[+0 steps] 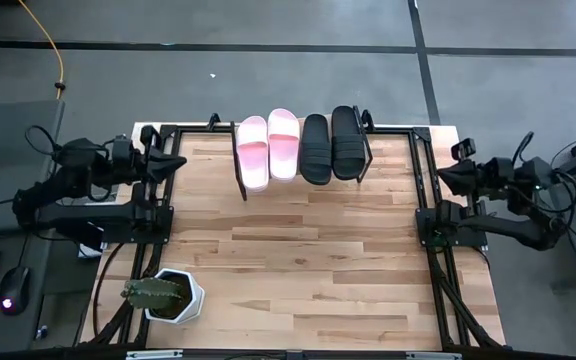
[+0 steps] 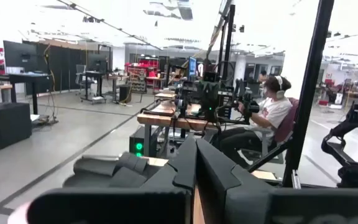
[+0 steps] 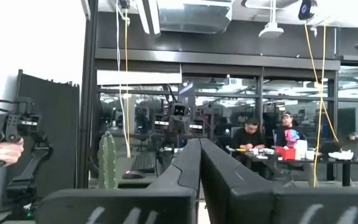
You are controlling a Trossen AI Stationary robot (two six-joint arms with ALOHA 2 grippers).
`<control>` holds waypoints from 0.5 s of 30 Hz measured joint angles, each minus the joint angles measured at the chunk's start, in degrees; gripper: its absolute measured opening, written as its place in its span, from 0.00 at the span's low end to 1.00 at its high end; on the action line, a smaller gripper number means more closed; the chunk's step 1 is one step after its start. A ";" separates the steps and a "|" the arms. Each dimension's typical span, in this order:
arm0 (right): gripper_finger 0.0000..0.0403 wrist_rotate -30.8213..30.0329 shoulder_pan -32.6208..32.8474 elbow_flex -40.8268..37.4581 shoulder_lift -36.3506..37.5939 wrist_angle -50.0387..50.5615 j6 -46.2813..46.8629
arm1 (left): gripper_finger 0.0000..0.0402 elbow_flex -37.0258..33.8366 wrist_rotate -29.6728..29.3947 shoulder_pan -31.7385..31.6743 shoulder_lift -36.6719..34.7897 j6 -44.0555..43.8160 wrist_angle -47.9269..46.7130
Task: Pick and place slides into the shelf
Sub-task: Return to Home Position
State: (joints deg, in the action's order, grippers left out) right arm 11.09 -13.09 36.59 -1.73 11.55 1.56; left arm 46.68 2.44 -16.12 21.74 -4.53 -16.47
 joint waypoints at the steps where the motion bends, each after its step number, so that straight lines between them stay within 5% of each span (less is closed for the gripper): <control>1: 0.00 0.21 -0.02 -0.06 -0.05 0.36 -0.05 | 0.00 -1.71 -0.03 0.00 -1.13 -0.42 0.64; 9: 0.00 1.06 0.01 -0.43 -0.02 2.91 -1.43 | 0.00 -12.10 -0.07 0.00 -9.54 -1.98 6.46; 15: 0.00 0.97 0.01 -9.13 1.45 -5.57 0.60 | 0.00 -16.40 -0.43 0.00 -14.52 -3.44 7.33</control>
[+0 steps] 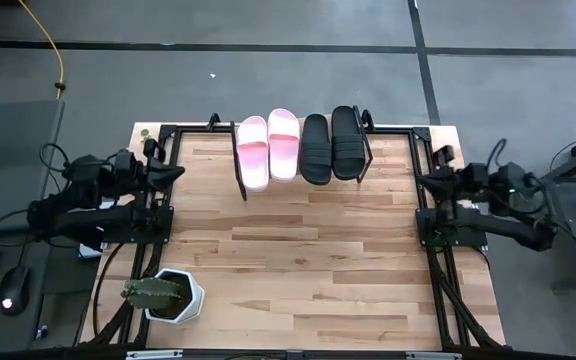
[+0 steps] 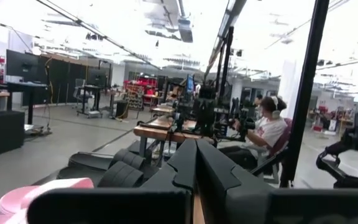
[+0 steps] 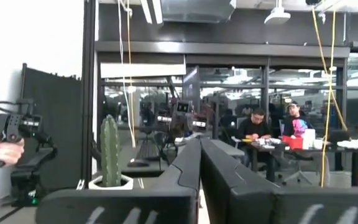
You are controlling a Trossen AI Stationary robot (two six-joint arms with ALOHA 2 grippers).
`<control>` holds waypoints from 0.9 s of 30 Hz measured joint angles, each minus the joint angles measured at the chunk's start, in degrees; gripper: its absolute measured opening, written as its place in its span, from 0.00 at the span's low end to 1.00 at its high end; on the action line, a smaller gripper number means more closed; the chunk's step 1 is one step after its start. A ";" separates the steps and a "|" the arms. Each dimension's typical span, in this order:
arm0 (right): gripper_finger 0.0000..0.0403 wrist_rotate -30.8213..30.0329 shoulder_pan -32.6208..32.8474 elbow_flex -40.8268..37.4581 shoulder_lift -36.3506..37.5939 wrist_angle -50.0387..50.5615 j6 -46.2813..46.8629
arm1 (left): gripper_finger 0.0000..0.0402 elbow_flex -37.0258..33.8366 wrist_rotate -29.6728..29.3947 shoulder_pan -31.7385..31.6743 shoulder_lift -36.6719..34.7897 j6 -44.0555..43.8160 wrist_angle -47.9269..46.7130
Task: Pick and place slides into the shelf
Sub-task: Return to Home Position
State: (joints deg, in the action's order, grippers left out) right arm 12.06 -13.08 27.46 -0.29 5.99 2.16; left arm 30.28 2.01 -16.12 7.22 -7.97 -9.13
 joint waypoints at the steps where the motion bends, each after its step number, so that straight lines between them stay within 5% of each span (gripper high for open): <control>1: 0.00 0.24 0.00 -1.74 0.00 -1.68 0.35 | 0.00 -0.46 -0.04 0.00 -0.79 -0.20 0.12; 11: 0.00 0.32 0.00 -17.61 -0.01 -27.68 2.48 | 0.00 -7.33 -0.18 0.00 -6.97 -1.51 0.81; 18: 0.00 0.12 -0.01 -26.75 -0.01 -46.31 3.37 | 0.00 -13.40 -0.51 0.00 -6.86 -2.87 9.36; 27: 0.00 0.00 0.00 -26.90 -0.03 -42.04 3.12 | 0.00 -20.10 -1.17 0.00 -6.90 -4.40 17.06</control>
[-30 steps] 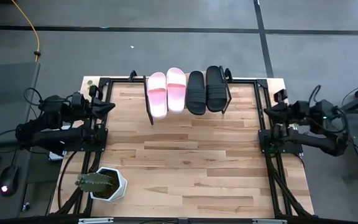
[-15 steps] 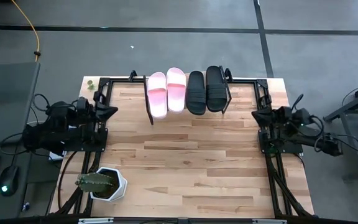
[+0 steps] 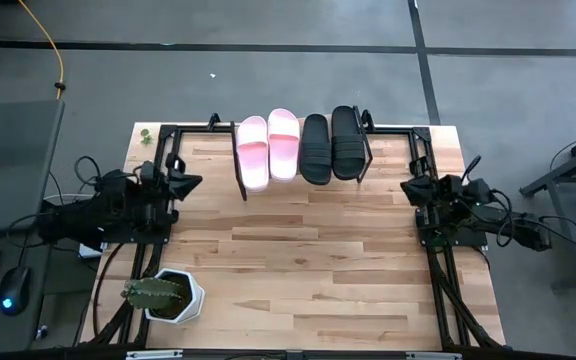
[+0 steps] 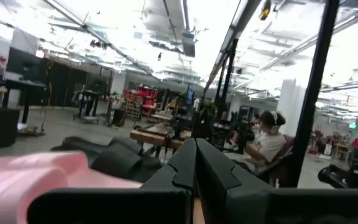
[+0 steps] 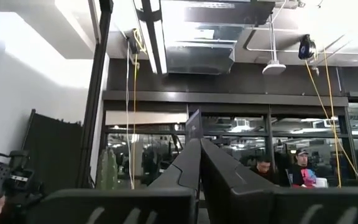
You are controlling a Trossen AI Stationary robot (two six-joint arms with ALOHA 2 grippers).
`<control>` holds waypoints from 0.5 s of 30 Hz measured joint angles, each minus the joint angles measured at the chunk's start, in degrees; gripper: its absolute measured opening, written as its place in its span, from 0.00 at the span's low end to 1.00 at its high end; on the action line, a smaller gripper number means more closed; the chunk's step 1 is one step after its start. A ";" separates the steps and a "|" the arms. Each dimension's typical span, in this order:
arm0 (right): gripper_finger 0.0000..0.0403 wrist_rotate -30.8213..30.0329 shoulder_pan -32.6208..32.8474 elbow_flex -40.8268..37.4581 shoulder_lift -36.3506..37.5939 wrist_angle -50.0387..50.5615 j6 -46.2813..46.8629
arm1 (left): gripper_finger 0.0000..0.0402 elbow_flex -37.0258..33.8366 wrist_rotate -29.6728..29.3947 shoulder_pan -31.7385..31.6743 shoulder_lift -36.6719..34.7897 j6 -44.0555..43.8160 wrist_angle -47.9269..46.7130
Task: Pick and place slides into the shelf
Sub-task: Return to Home Position
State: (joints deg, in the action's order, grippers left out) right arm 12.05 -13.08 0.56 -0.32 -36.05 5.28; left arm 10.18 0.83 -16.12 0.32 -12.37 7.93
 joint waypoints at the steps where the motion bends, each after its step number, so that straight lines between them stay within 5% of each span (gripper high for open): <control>1: 0.00 0.00 0.00 0.00 0.00 0.45 -0.09 | 0.00 -0.86 -0.15 0.00 0.00 -0.12 0.65; 11: 0.00 -0.01 0.00 -0.02 0.00 2.46 0.26 | 0.00 -8.37 -0.10 0.00 0.00 -0.17 13.35; 15: 0.00 -0.09 0.00 -0.04 0.00 4.10 0.56 | 0.00 -9.76 -0.27 0.00 0.10 -0.97 11.29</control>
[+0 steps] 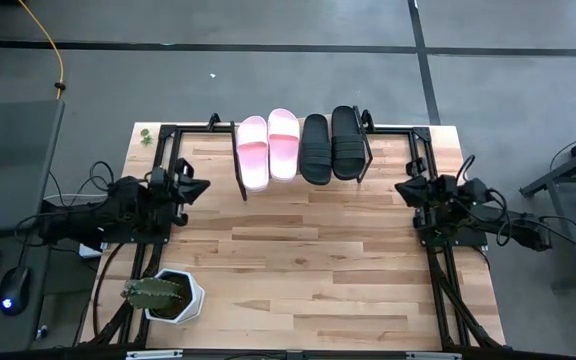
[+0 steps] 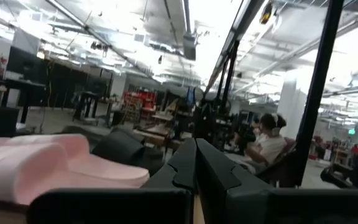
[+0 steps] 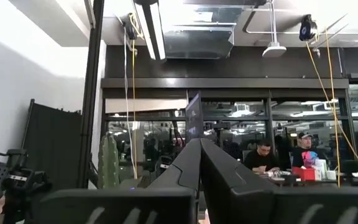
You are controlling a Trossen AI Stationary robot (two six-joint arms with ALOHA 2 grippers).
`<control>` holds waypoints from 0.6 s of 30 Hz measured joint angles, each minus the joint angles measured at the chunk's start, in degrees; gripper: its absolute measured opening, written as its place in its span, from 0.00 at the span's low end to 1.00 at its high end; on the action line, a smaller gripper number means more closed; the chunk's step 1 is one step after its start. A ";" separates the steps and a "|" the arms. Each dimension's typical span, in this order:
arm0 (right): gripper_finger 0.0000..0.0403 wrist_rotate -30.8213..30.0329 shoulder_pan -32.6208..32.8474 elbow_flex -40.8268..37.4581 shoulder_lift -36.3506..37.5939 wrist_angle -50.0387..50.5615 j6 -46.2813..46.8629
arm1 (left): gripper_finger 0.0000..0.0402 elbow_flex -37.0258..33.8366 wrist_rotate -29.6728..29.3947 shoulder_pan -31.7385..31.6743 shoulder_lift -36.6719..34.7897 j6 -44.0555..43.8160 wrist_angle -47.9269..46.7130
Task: Pick and place slides into the shelf
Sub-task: Return to Home Position
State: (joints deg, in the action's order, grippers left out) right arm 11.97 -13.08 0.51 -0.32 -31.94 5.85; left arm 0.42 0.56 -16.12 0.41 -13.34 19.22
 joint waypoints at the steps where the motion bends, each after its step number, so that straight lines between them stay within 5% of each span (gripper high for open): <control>1: 0.00 0.00 0.00 0.00 0.00 0.32 0.02 | 0.00 0.06 -0.01 0.00 -0.05 -0.03 -0.65; 18: 0.00 -5.97 0.00 -0.02 0.00 20.86 -1.67 | 0.00 0.10 -0.22 0.00 -0.03 3.05 -14.98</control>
State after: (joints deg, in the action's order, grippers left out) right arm 5.99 -13.08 0.49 -0.32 -11.08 4.18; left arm 0.51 0.35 -16.12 0.38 -10.29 4.23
